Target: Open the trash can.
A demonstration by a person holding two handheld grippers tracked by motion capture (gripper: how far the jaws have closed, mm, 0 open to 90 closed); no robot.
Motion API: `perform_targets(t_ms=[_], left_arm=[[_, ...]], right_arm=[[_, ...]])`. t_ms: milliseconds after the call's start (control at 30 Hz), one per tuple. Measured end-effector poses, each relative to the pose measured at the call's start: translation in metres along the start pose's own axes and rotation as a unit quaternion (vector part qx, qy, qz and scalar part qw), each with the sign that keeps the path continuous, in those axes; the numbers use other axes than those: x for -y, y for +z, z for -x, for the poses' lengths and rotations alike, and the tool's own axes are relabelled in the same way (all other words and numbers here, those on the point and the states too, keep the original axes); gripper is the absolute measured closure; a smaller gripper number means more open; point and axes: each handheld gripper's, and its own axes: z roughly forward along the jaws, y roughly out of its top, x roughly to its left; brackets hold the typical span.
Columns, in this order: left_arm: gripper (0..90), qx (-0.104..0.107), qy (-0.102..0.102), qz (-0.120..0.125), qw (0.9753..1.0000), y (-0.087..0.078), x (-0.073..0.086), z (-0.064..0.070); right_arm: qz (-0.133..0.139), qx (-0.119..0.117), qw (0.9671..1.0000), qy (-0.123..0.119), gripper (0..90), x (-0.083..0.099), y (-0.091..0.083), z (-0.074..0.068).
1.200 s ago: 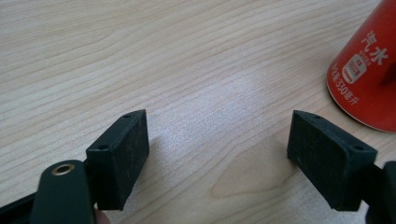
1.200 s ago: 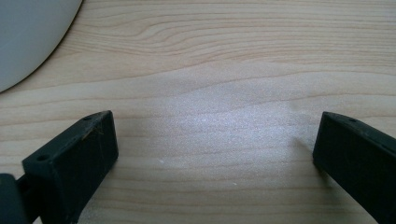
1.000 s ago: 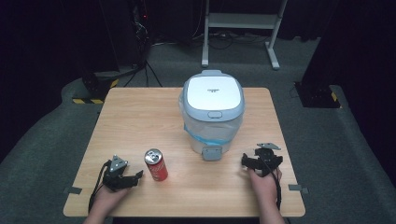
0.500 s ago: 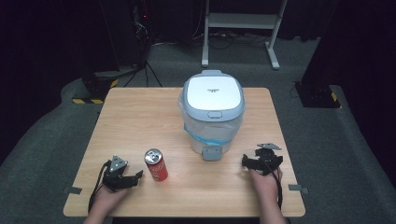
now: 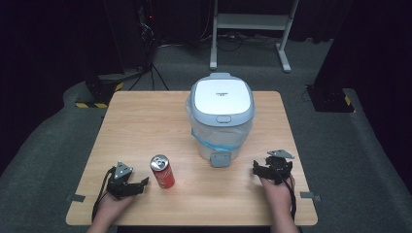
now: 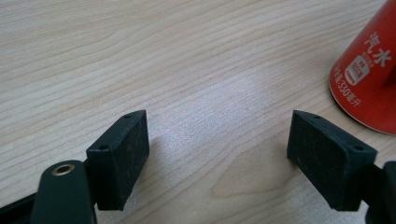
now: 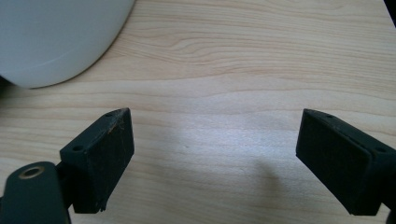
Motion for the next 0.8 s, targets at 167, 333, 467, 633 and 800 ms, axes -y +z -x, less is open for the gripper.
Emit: perform_targets(t_ms=[167,333,467,633,800], left_arm=[[20.8,0.0,0.0,0.0,1.0,0.0,0.0,0.0],[20.9,0.001,0.0,0.0,1.0,0.0,0.0,0.0],[21.1,0.001,0.001,0.0,1.0,0.0,0.0,0.0],[21.3,0.001,0.001,0.001,1.0,0.0,0.0,0.0],[21.4,0.001,0.0,0.001,1.0,0.0,0.0,0.0]], right_arm=[[0.01,-0.014,0.9998,-0.005,11.1,-0.002,-0.006,-0.009],[0.02,-0.023,0.9993,-0.02,13.0,-0.004,-0.01,-0.018],[0.024,-0.03,0.9988,-0.029,14.5,-0.004,-0.013,-0.026],[0.032,-0.049,0.9976,-0.038,19.0,-0.005,-0.017,-0.037],[0.036,-0.06,0.9964,-0.048,23.2,-0.007,-0.02,-0.049]])
